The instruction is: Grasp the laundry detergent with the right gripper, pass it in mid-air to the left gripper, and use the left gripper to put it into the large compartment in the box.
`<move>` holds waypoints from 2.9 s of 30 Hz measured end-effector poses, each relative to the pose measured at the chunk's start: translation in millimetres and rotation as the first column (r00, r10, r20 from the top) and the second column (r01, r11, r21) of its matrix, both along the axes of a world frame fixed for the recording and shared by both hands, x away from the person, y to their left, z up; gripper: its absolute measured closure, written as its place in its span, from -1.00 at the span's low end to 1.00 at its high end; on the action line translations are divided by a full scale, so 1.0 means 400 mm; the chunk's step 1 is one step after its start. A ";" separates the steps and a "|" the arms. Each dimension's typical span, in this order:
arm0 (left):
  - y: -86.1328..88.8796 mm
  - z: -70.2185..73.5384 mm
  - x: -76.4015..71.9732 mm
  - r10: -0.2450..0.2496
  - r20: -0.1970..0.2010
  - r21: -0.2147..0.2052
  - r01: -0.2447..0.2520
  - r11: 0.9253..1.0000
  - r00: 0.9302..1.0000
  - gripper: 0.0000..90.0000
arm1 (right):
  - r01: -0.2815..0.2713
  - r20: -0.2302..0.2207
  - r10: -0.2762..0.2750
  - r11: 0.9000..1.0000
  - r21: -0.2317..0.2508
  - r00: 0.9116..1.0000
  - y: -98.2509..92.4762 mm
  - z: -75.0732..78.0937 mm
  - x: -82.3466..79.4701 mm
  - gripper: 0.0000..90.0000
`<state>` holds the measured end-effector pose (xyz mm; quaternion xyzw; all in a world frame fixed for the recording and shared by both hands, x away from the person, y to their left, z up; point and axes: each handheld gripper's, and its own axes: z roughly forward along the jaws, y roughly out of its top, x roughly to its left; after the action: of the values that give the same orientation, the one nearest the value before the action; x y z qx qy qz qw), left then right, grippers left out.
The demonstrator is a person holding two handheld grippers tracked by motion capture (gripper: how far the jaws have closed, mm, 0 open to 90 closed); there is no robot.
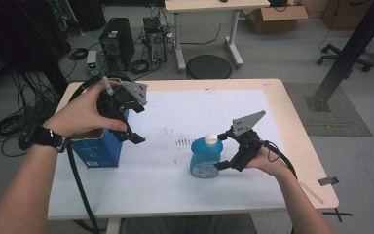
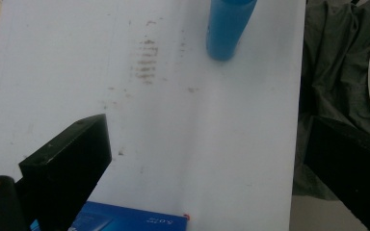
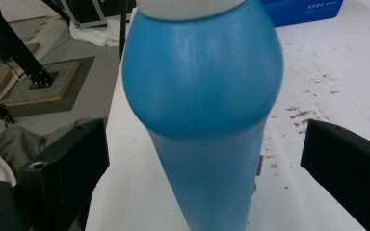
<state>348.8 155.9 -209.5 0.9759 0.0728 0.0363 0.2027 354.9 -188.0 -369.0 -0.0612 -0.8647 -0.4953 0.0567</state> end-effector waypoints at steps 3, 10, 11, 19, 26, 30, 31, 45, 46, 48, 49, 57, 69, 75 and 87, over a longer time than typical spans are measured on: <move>0.000 0.000 0.000 -0.003 -0.001 0.001 0.003 1.000 1.000 -0.91 | -0.003 -0.002 0.003 1.000 0.000 1.000 0.012 -0.009 -0.001 -0.93; 0.000 -0.001 0.000 -0.003 0.000 -0.001 0.003 1.000 1.000 -0.91 | 0.003 0.002 -0.003 1.000 0.011 1.000 0.040 -0.032 0.004 -0.89; 0.000 -0.001 0.000 -0.003 0.000 -0.001 0.003 1.000 1.000 -0.91 | 0.003 0.002 -0.003 1.000 0.011 1.000 0.040 -0.032 0.004 -0.89; -0.004 -0.005 0.002 -0.009 -0.004 0.003 0.009 1.000 1.000 -0.91 | 0.014 0.004 -0.014 0.999 0.040 1.000 0.046 -0.042 0.006 -0.78; -0.008 -0.005 0.002 -0.016 -0.006 0.002 0.016 1.000 1.000 -0.91 | 0.012 0.009 -0.013 0.999 0.044 1.000 0.051 -0.049 0.005 -0.68; -0.009 -0.006 0.001 -0.020 -0.008 0.002 0.020 1.000 1.000 -0.91 | 0.010 0.007 -0.010 0.998 0.055 1.000 0.051 -0.051 0.009 -0.64; -0.009 -0.006 0.001 -0.020 -0.008 0.002 0.020 1.000 1.000 -0.91 | 0.010 0.007 -0.010 0.998 0.055 1.000 0.051 -0.051 0.009 -0.64; -0.014 -0.008 0.004 -0.026 -0.011 0.004 0.026 1.000 1.000 -0.91 | 0.004 0.018 -0.005 0.998 0.061 1.000 0.055 -0.057 0.009 -0.42; -0.014 -0.008 0.004 -0.026 -0.011 0.004 0.026 1.000 1.000 -0.91 | 0.004 0.018 -0.005 0.998 0.061 1.000 0.055 -0.057 0.009 -0.42; -0.013 -0.008 0.003 -0.025 -0.011 0.001 0.025 1.000 1.000 -0.91 | 0.004 0.019 -0.005 0.998 0.062 1.000 0.055 -0.058 0.009 -0.38; -0.013 -0.008 0.003 -0.025 -0.011 0.001 0.025 1.000 1.000 -0.91 | 0.004 0.019 -0.005 0.998 0.062 1.000 0.055 -0.058 0.009 -0.38; -0.012 -0.011 0.004 -0.026 -0.013 0.002 0.026 1.000 1.000 -0.91 | -0.007 0.026 0.006 0.998 0.068 1.000 0.057 -0.057 0.007 -0.31; -0.013 -0.011 0.005 -0.026 -0.015 0.001 0.026 1.000 1.000 -0.91 | -0.022 0.039 0.018 0.996 0.081 0.999 0.058 -0.058 0.004 -0.19; -0.015 -0.012 0.006 -0.029 -0.015 0.004 0.029 1.000 0.999 -0.91 | -0.017 0.052 0.012 0.996 0.087 0.999 0.055 -0.058 0.000 -0.16; -0.014 -0.010 0.005 -0.026 -0.015 0.001 0.026 1.000 1.000 -0.91 | -0.002 0.103 -0.008 0.995 0.099 0.995 0.050 -0.055 -0.005 -0.09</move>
<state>350.7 150.3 -213.7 0.9770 0.0619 0.0265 0.2023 352.8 -167.8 -391.0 -0.0340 -0.8409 -0.5399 0.0142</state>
